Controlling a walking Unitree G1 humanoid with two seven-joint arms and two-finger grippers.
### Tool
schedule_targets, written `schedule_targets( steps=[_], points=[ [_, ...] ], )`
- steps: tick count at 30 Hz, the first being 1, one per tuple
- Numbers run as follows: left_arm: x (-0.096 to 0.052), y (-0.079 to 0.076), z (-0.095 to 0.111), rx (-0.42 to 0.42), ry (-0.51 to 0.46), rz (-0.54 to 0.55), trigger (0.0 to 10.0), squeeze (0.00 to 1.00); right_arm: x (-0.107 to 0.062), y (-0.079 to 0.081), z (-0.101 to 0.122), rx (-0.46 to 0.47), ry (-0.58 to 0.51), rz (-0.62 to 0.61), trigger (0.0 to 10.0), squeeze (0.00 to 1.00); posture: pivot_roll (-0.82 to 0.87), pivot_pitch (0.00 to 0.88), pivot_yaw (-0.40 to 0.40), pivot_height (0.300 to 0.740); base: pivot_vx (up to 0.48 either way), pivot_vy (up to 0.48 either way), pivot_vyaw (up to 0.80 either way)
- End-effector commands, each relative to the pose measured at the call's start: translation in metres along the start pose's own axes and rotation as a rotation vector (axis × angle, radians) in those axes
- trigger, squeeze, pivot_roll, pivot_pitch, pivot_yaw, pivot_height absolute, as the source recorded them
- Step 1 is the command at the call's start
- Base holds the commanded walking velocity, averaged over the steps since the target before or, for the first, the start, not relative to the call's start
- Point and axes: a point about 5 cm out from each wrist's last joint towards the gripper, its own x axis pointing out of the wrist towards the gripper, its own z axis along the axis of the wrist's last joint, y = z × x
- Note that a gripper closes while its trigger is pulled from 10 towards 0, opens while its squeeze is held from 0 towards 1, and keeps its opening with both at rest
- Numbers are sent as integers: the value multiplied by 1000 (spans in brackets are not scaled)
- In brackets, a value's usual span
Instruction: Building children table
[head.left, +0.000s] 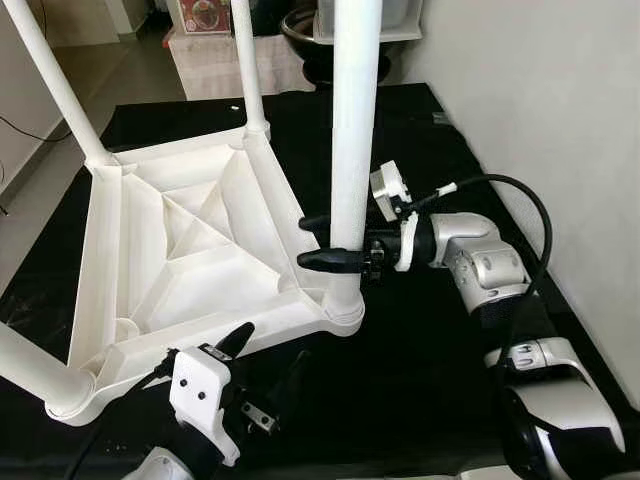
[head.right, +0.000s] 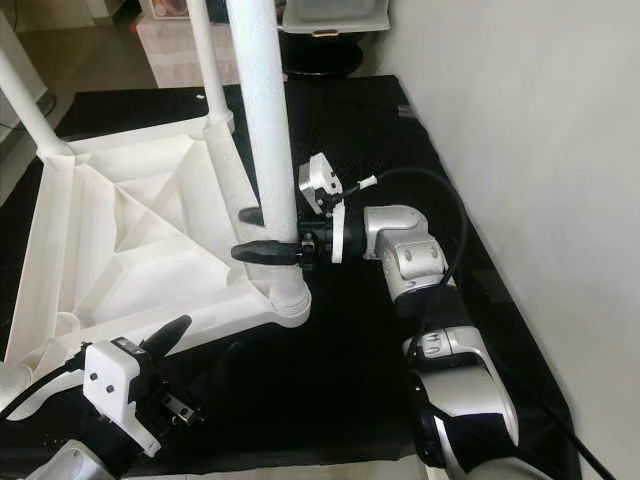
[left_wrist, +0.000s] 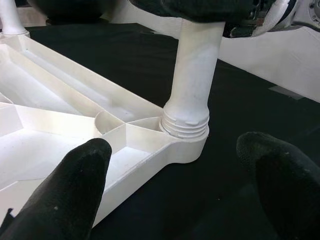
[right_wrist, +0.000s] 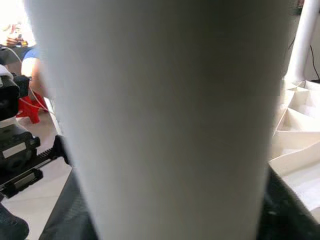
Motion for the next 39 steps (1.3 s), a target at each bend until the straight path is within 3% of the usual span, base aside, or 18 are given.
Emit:
schedule_targets(
  steps=[1,8,9,10,11,14,16,20,21,22,27,28,29,32,36,37,38,39],
  points=[
    [-2,-1,-2,-8,21,-1,10000,0,-5,-3,1,-22,-17,-59,0,0,46,148,4,740,0,0,0],
    [-4,0,-1,-1,26,5,10000,0,-12,10,-30,35,45,-382,0,0,48,156,-4,740,0,0,0],
    [-8,0,0,15,34,8,10000,0,-28,14,-54,57,160,-906,0,0,50,165,-4,740,0,0,0],
    [-8,0,0,15,34,8,10000,0,-28,14,-54,57,160,-906,0,0,50,165,-4,740,0,0,0],
    [-9,-1,0,24,39,9,10000,0,-42,21,-61,72,196,-1125,0,0,50,169,2,740,0,0,0],
    [-13,-2,2,33,43,12,10000,0,-44,31,-62,44,219,-1208,0,0,45,166,20,740,0,0,0],
    [-19,-12,8,3,48,11,10000,0,-24,39,-59,-5,209,-1108,0,0,48,163,20,740,0,0,0],
    [-19,-14,9,-11,48,19,10000,0,-12,40,-58,-1,193,-1061,0,0,51,162,18,740,0,0,0],
    [-19,-14,9,-13,49,28,10000,0,-8,40,-57,6,200,-1038,4353,0,52,158,12,740,0,0,0],
    [-19,-14,9,-16,49,35,10000,0,-5,39,-55,6,201,-1027,10000,0,52,158,12,740,0,0,0],
    [-19,-15,8,-48,50,38,10000,0,3,33,-47,9,183,-902,10000,0,47,148,15,740,0,0,0],
    [-19,-17,8,-61,50,31,10000,0,4,30,-43,24,137,-844,10000,1000,42,144,18,740,0,0,0],
    [-19,-17,8,-61,50,31,10000,0,4,30,-43,24,137,-844,10000,1000,42,144,18,740,0,0,0],
    [-20,-20,8,-71,50,21,10000,0,-7,20,-35,40,54,-571,10000,1000,44,137,23,740,0,0,0],
    [-20,-20,9,-71,52,20,10000,0,-12,19,-29,9,52,-441,10000,1000,45,136,22,740,0,0,0],
    [-20,-21,9,-72,52,19,10000,0,-13,19,-27,-8,59,-383,10000,353,44,134,19,740,0,0,0],
    [-20,-21,9,-72,52,19,10000,0,-15,17,-26,-31,79,-358,10000,78,47,131,18,740,0,0,0],
    [-20,-22,9,-70,51,20,10000,0,-17,14,-25,-40,94,-329,10000,0,46,128,16,740,0,0,0]
  ],
)
